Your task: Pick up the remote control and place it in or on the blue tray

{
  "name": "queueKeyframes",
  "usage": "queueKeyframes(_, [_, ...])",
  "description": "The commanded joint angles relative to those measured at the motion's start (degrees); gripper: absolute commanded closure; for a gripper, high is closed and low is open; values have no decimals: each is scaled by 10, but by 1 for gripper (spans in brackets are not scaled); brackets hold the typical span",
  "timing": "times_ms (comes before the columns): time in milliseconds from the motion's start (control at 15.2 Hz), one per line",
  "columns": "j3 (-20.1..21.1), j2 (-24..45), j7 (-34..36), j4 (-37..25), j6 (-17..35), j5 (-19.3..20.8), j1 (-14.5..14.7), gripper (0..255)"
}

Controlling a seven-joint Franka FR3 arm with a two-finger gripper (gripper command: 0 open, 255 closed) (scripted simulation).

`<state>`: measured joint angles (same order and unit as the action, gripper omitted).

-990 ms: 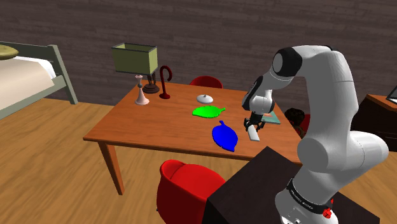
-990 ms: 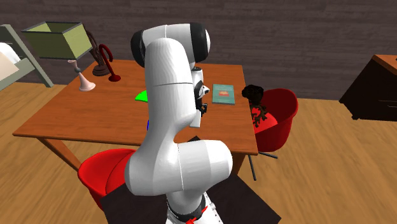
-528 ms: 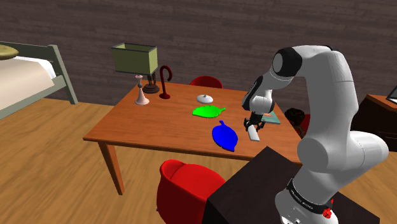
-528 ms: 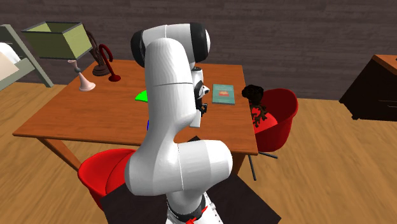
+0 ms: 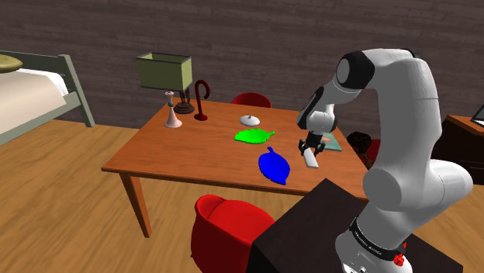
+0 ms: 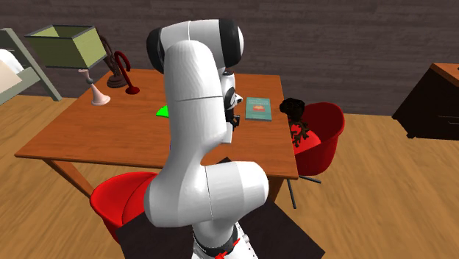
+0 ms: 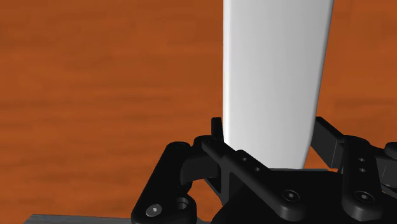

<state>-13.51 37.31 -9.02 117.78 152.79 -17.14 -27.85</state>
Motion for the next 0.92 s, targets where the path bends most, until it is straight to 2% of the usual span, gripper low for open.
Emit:
queueKeyframes(0, [-5,-15,4,6,-9,5,5,255])
queueKeyframes(792, [-35,-91,25,25,-66,35,27,255])
queueKeyframes(858, [-34,-97,38,34,-62,37,39,255])
